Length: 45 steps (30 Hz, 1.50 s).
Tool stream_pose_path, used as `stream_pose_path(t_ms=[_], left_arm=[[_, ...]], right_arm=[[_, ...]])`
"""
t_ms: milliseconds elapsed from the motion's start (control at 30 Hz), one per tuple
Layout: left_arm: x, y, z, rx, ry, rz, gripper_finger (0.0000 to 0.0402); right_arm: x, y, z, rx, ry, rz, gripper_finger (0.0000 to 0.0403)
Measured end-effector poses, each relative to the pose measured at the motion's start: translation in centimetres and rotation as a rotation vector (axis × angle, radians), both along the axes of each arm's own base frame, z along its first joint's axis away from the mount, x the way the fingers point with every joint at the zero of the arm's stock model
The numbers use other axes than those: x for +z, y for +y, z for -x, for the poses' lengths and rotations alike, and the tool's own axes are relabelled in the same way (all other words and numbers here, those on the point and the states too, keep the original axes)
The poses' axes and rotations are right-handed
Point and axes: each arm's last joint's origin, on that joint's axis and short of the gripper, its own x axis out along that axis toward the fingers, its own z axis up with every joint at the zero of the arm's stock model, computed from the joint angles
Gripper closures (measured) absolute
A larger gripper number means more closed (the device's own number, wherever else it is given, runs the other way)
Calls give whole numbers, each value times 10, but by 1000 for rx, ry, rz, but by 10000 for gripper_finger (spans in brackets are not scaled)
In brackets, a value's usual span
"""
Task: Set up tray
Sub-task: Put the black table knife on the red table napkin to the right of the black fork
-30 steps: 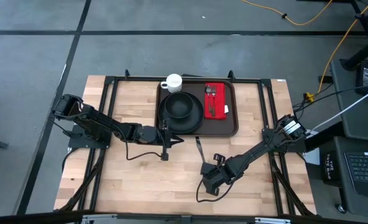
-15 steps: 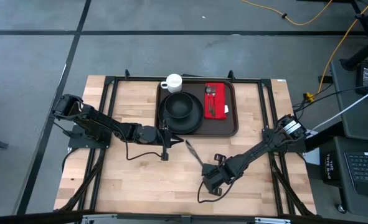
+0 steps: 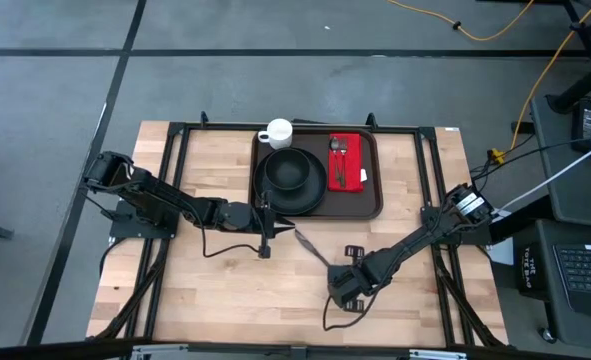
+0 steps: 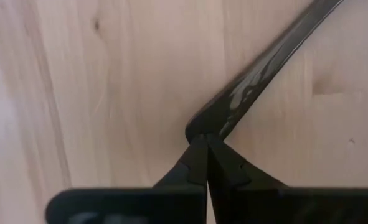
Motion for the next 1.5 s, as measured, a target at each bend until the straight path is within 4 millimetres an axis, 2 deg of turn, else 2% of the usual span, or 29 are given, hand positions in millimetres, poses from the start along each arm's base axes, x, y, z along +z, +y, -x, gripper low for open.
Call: stream_pose_path(t_ms=[267, 433, 633, 833, 967, 1133, 1300, 1500], left_arm=[[-1, -10, 2, -35, 8, -1, 354], [3, -20, 1, -28, 48, 84, 332], [14, -32, -15, 32, 298, 6, 310], [16, -46, -38, -3, 437, -23, 287], [11, -52, -48, -44, 468, -101, 268], [3, -57, -48, -89, 495, -164, 256], [3, -58, -48, -47, 486, -129, 247], [2, -55, -49, -91, 510, -14, 223]], right_arm=[[0, 0, 0, 166, 4, 30, 400], [0, 0, 0, 232, 6, 41, 400], [0, -2, -1, 248, 7, 42, 400], [0, -2, -1, 251, 6, 43, 400], [-1, -2, -1, 250, 6, 43, 400], [-1, -2, -1, 249, 5, 43, 400], [0, -2, -1, 247, 5, 42, 400], [0, -2, -1, 247, 4, 42, 400]])
